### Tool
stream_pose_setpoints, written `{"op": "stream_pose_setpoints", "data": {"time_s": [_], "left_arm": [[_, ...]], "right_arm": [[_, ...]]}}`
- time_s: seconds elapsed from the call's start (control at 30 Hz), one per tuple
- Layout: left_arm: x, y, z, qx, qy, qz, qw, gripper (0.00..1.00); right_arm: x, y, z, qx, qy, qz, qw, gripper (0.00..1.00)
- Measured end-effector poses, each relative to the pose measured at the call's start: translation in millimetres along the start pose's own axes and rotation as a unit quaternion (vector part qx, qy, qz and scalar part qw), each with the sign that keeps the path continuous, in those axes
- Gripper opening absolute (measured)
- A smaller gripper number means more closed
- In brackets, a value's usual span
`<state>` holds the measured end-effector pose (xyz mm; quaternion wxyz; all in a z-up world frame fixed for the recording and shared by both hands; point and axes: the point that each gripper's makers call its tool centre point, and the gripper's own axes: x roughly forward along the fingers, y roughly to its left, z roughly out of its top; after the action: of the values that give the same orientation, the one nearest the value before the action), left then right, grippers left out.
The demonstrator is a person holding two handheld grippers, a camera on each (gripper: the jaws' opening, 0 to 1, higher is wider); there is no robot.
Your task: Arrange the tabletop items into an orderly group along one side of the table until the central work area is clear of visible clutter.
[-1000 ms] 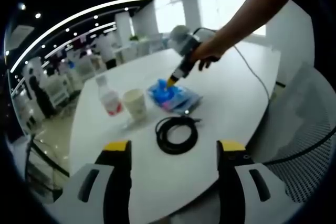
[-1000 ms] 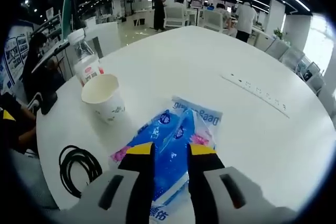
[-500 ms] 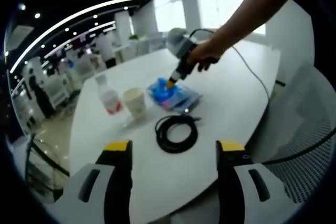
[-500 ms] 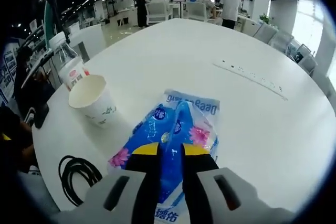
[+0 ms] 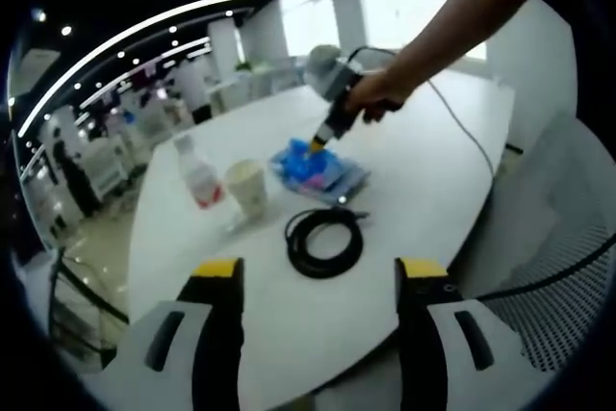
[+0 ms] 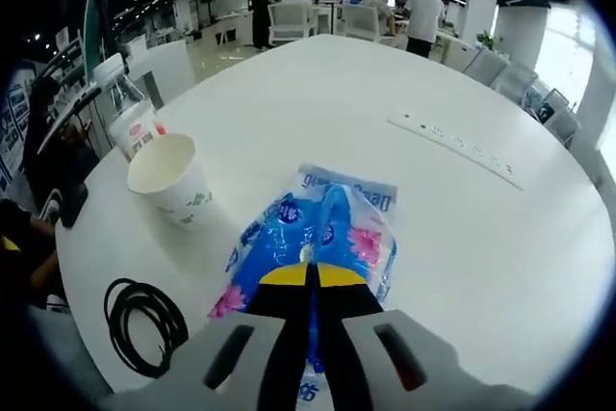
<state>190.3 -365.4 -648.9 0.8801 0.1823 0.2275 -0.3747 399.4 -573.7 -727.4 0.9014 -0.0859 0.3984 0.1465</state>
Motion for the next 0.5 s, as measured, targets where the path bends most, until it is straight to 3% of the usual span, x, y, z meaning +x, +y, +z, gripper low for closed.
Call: {"op": "stream_pose_setpoints", "data": {"time_s": [0.5], "left_arm": [[-0.2, 0.0, -2.6, 0.003, 0.007, 0.001, 1.0, 0.6]], "right_arm": [[-23.4, -4.7, 3.5, -0.017, -0.01, 0.015, 0.9997, 0.0]]}}
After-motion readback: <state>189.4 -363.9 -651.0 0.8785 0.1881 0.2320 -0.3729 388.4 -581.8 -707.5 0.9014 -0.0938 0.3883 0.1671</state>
